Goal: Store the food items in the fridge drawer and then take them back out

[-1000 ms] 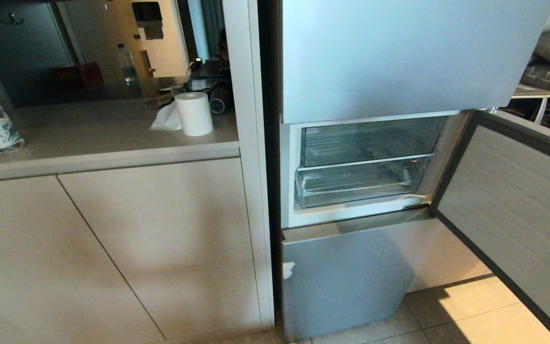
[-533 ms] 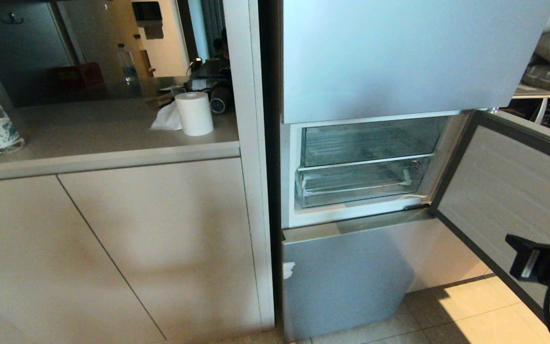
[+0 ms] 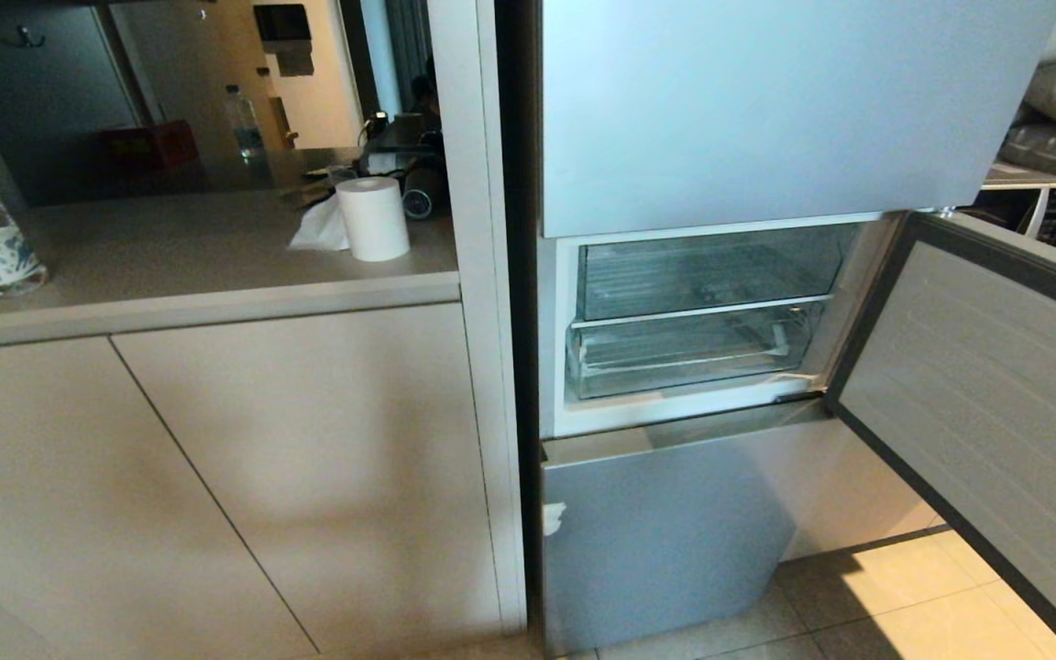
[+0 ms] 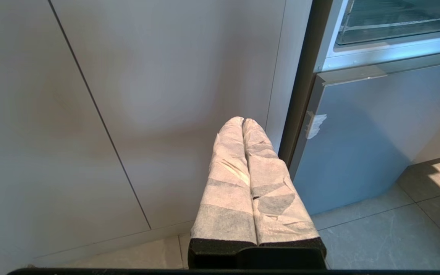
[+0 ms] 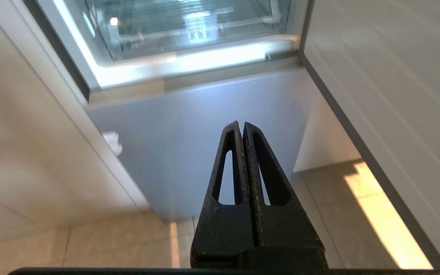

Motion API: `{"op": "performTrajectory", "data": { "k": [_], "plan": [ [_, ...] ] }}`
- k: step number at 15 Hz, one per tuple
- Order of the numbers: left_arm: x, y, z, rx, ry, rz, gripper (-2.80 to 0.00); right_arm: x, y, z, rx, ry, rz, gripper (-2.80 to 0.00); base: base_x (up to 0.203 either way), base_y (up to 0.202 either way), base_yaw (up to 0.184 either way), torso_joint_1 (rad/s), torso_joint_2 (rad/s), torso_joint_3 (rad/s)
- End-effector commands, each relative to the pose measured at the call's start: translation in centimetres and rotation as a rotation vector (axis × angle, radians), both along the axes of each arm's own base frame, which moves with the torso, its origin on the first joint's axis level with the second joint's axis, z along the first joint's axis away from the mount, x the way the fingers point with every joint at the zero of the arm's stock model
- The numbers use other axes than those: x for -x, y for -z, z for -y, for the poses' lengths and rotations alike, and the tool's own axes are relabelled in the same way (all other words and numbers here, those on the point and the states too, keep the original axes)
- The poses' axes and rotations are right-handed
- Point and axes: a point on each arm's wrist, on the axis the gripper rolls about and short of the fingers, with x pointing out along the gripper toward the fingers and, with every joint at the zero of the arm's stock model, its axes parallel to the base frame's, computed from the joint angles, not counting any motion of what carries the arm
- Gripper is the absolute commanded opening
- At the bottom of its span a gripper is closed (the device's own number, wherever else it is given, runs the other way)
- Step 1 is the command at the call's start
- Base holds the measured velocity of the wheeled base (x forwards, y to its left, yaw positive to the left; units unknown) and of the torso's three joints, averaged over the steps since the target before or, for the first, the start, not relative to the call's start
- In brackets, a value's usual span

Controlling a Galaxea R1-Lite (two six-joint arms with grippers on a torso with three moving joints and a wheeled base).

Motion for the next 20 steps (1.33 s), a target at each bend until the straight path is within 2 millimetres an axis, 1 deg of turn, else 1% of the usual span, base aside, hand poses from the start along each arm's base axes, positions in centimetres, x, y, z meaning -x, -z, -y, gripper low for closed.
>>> {"op": "performTrajectory", "data": {
  "k": [1, 3, 4, 7, 8, 11, 18, 20],
  "plan": [
    [0.0, 0.0, 0.0, 0.000, 0.000, -0.001, -2.80, 3.4, 1.6, 0.5, -0.012, 0.000, 0.045, -2.80, 0.000, 0.000, 0.000, 0.000, 0.00, 0.000],
    [0.0, 0.0, 0.0, 0.000, 0.000, -0.001, -2.80, 4.6, 3.1, 0.4, -0.012, -0.045, 0.001, -2.80, 0.000, 0.000, 0.000, 0.000, 0.00, 0.000],
    [0.0, 0.0, 0.0, 0.000, 0.000, -0.001, -2.80, 5.3, 3.7, 0.4, 0.000, -0.052, 0.005, -2.80, 0.000, 0.000, 0.000, 0.000, 0.00, 0.000],
    [0.0, 0.0, 0.0, 0.000, 0.000, -0.001, -2.80, 7.2, 4.7, 0.4, 0.046, -0.029, 0.129, -2.80, 0.000, 0.000, 0.000, 0.000, 0.00, 0.000],
    [0.0, 0.0, 0.0, 0.001, 0.000, -0.001, -2.80, 7.6, 5.0, 0.5, 0.068, -0.004, 0.152, -2.80, 0.000, 0.000, 0.000, 0.000, 0.00, 0.000],
    [0.0, 0.0, 0.0, 0.002, 0.000, -0.001, -2.80, 7.6, 5.7, 0.5, 0.089, 0.029, 0.095, -2.80, 0.000, 0.000, 0.000, 0.000, 0.00, 0.000],
    [0.0, 0.0, 0.0, 0.002, 0.000, -0.001, -2.80, 7.6, 5.7, 0.5, 0.075, 0.032, 0.094, -2.80, 0.000, 0.000, 0.000, 0.000, 0.00, 0.000],
    [0.0, 0.0, 0.0, 0.002, 0.000, -0.001, -2.80, 7.6, 5.7, 0.5, 0.077, 0.031, 0.094, -2.80, -0.002, -0.006, 0.128, 0.001, 0.00, 0.003]
  ]
}}
